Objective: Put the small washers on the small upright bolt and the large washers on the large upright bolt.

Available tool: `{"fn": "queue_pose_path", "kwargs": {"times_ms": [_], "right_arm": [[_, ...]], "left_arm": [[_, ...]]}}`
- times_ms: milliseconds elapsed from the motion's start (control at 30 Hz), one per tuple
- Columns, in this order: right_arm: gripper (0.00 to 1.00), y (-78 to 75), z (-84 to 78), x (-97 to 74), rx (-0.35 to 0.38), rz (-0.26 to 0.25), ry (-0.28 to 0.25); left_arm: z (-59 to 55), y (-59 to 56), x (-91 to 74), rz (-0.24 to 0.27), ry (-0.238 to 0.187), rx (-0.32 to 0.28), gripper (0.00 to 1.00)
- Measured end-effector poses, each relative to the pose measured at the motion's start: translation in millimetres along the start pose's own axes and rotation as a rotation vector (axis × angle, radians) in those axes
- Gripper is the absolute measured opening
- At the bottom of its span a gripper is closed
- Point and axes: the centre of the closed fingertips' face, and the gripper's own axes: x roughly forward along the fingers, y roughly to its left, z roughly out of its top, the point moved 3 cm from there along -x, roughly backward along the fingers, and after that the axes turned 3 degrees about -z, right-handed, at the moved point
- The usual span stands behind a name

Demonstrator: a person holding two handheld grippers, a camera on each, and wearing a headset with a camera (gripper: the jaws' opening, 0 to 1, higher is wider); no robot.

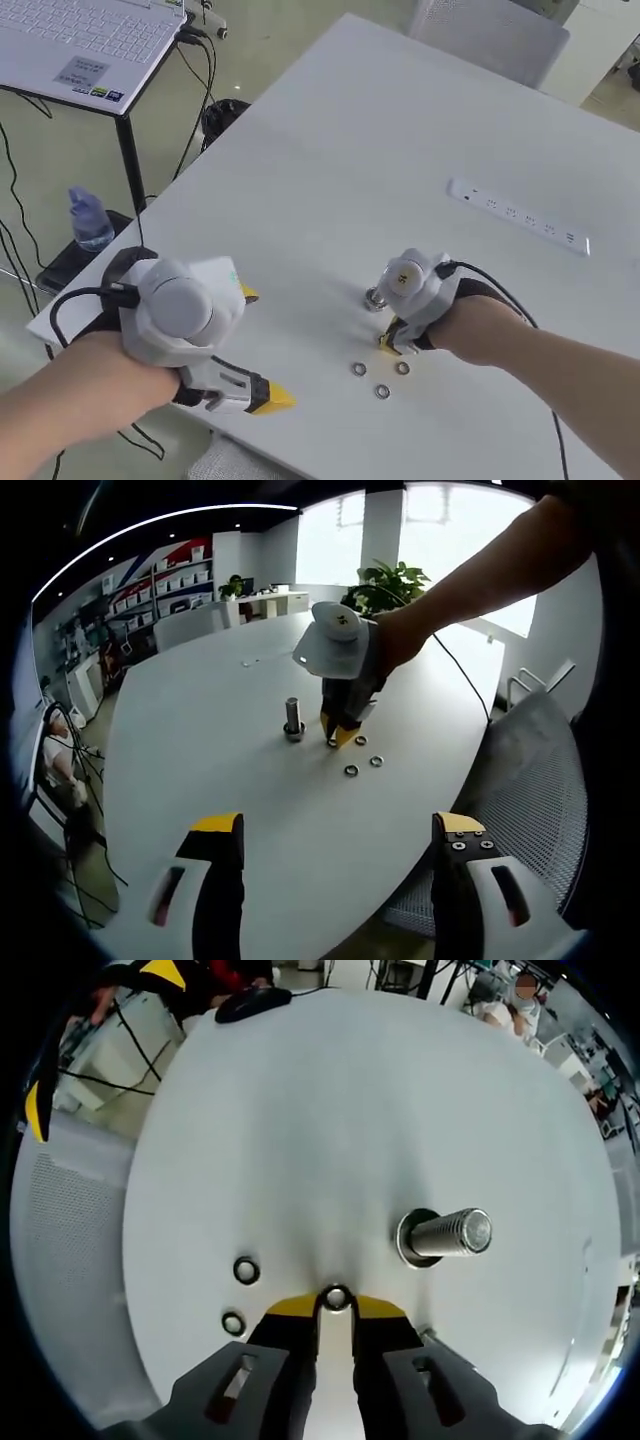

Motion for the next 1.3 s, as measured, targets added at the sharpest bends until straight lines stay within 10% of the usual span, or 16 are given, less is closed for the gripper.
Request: {"fn": "queue_pose_path", "kwargs": {"times_ms": [1300], "right_arm": [[0.12, -39.5, -71.4, -52.2, 0.233, -0.057, -0.012]], "left_arm": [[8.7, 10.3, 11.9, -0.034, 0.032, 0.055, 0.77]]}}
